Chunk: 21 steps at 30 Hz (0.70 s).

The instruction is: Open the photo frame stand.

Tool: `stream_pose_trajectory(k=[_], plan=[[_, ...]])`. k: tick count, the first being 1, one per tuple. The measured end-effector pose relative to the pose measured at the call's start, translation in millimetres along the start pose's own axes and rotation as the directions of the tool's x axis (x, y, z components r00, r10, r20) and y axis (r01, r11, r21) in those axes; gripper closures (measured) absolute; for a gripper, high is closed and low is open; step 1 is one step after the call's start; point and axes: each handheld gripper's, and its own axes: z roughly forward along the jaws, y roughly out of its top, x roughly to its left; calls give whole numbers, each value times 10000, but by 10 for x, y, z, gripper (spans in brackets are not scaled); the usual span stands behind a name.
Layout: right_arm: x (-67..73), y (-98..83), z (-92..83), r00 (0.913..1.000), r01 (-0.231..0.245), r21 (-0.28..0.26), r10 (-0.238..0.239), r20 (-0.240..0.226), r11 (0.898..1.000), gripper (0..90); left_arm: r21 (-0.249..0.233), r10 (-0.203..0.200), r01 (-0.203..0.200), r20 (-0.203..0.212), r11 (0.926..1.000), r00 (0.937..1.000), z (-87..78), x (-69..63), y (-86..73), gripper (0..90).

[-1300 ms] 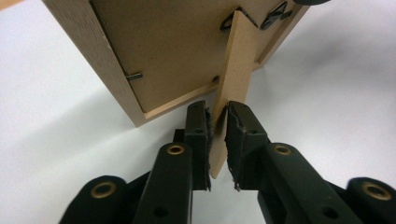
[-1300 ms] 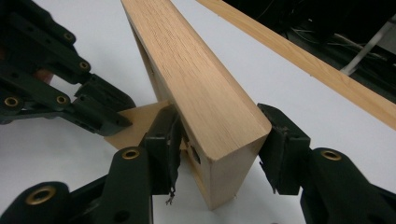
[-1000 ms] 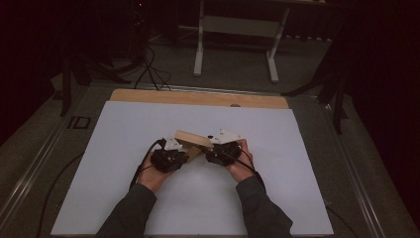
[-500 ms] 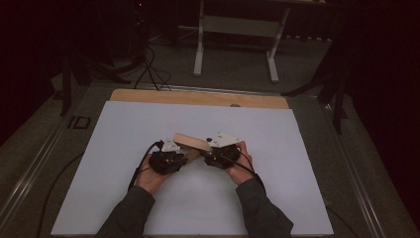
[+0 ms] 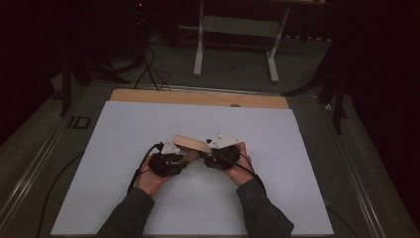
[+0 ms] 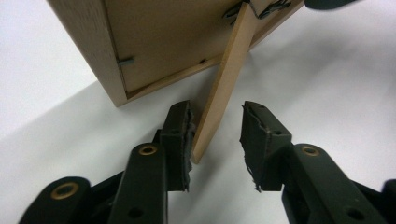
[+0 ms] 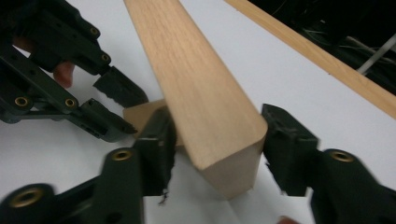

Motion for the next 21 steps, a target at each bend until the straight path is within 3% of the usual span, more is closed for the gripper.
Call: stream_pose_trajectory(k=[6,12,21], plan=[[7,-32,6,10000,46,129,-47,59,9999,345,-34,-15,14,-10,10000,10000,-8,8,-2,595],[-1,-46,-4,9998,-131,109,130,135,9999,294,-186,-152,152,4,9997,9999,-22,7,-2,584],[-12,-56,-41,9975,-664,95,666,-244,9977,254,-310,-251,250,-14,9992,9997,-59,24,-12,580]])
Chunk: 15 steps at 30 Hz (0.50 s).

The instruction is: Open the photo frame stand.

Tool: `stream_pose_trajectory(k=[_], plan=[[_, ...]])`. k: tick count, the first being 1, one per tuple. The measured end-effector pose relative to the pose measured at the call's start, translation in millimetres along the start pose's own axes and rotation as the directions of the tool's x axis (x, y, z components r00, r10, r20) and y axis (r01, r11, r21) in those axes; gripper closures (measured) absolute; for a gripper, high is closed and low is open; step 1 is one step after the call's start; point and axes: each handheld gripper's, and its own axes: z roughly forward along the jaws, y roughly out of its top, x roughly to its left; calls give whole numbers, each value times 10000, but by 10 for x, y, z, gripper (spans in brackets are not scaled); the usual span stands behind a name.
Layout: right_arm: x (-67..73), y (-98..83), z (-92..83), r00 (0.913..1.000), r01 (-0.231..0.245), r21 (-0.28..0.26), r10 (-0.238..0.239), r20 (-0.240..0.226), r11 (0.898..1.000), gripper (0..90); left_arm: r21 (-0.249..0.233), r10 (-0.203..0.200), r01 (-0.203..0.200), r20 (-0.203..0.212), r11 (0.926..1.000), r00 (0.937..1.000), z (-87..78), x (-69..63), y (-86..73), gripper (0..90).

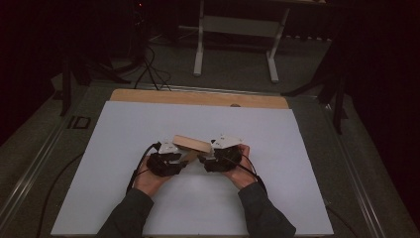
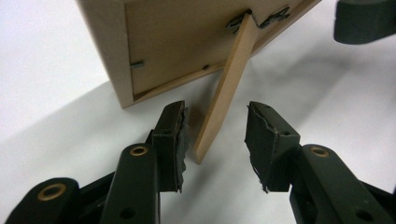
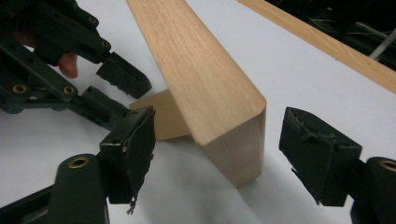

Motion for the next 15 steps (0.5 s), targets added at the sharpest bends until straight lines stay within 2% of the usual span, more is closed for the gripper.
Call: stream_pose_trajectory(k=[6,12,15], plan=[[13,-17,-23,9996,-63,-72,61,-274,10000,144,-69,-105,105,-21,9999,9999,-30,31,-19,577],[-15,-36,-58,9996,-276,-52,275,-52,9996,123,-206,-287,288,54,9994,9996,-60,58,-23,578],[-44,-60,-80,9987,-505,-87,504,-111,9987,116,-289,-340,342,81,9990,9994,-77,66,-20,579]])
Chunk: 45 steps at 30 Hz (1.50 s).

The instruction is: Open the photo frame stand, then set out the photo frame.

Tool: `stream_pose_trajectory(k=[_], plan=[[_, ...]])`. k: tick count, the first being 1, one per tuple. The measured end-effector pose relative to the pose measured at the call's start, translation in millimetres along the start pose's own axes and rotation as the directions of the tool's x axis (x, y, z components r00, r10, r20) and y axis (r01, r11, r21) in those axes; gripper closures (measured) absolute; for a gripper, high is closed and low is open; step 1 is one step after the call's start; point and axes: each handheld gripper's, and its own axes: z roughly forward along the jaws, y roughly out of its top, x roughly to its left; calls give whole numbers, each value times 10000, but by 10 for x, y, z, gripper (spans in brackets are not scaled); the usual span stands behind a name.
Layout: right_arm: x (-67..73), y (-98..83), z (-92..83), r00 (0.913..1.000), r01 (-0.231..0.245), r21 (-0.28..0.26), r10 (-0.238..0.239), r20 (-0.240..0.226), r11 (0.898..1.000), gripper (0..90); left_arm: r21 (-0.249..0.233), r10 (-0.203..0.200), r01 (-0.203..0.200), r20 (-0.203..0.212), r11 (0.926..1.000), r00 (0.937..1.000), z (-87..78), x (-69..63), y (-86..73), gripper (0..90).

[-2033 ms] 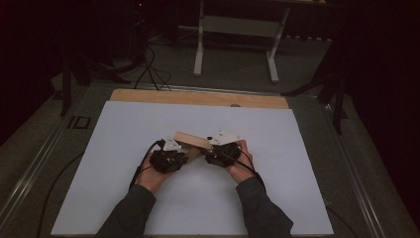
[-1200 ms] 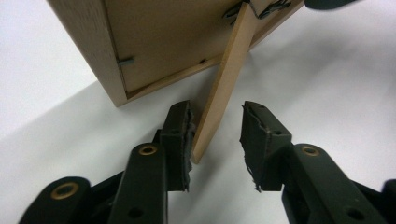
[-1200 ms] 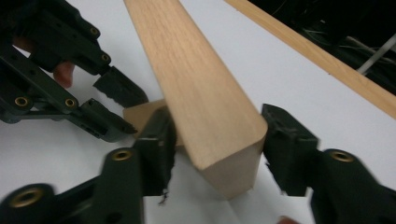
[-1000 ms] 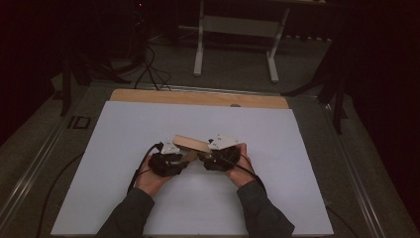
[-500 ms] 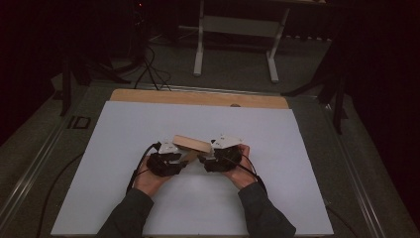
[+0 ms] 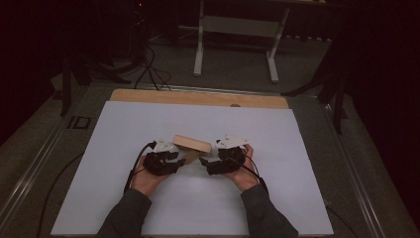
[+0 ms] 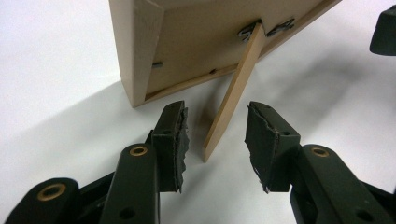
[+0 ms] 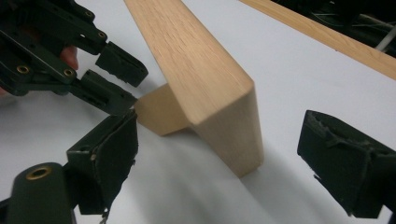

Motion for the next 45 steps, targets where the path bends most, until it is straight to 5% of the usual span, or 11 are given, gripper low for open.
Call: stream_pose_trajectory(k=[24,29,38,45], plan=[[-43,-130,-100,9994,-289,45,289,-174,9996,140,-530,81,-84,-50,9986,10000,-156,-21,67,617],[-59,-173,-115,9994,-346,38,346,-99,9994,188,-572,169,-175,-113,9982,9998,-173,-38,88,626],[-93,-185,-125,9981,-589,98,587,193,9982,139,-625,214,-223,-152,9978,9997,-188,-45,108,627],[-134,-200,-117,9951,-955,15,954,245,9954,304,-683,219,-231,-185,9974,9996,-207,-57,120,654]])
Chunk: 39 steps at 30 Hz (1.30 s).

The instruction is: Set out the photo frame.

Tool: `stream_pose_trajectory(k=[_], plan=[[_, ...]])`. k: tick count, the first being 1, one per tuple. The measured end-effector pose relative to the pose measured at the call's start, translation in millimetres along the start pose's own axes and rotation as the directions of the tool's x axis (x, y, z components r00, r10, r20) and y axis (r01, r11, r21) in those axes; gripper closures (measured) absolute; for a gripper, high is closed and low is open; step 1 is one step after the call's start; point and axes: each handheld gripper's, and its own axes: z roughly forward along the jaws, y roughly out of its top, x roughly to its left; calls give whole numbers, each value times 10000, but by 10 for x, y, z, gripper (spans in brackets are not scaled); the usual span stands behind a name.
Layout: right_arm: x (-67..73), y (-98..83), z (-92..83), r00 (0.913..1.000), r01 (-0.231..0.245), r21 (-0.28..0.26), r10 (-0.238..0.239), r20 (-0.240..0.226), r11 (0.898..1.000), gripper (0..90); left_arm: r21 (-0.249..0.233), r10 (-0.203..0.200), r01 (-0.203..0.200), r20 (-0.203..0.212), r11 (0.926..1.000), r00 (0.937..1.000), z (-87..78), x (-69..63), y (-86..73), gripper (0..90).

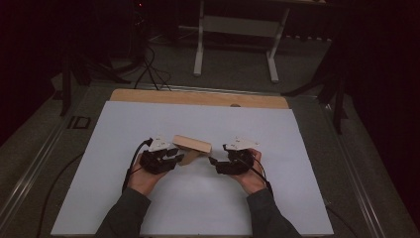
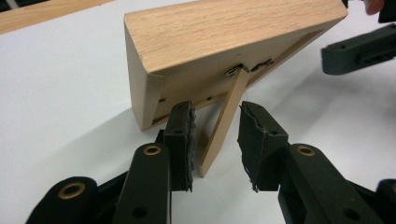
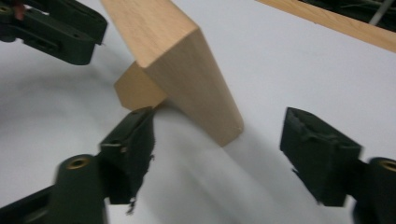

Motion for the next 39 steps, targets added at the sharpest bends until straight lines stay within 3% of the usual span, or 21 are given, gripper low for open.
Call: stream_pose_trajectory(k=[9,25,39], plan=[[-51,-9,-40,9998,-148,-233,151,130,9996,483,-72,156,-157,-111,9999,9998,11,-44,10,694],[-127,9,26,9967,-733,-292,742,319,9969,657,19,205,-205,-183,9998,9996,36,-38,23,706],[-132,51,159,9954,-694,-304,712,636,9971,804,-52,263,-265,-376,9996,9989,58,-57,36,745]])
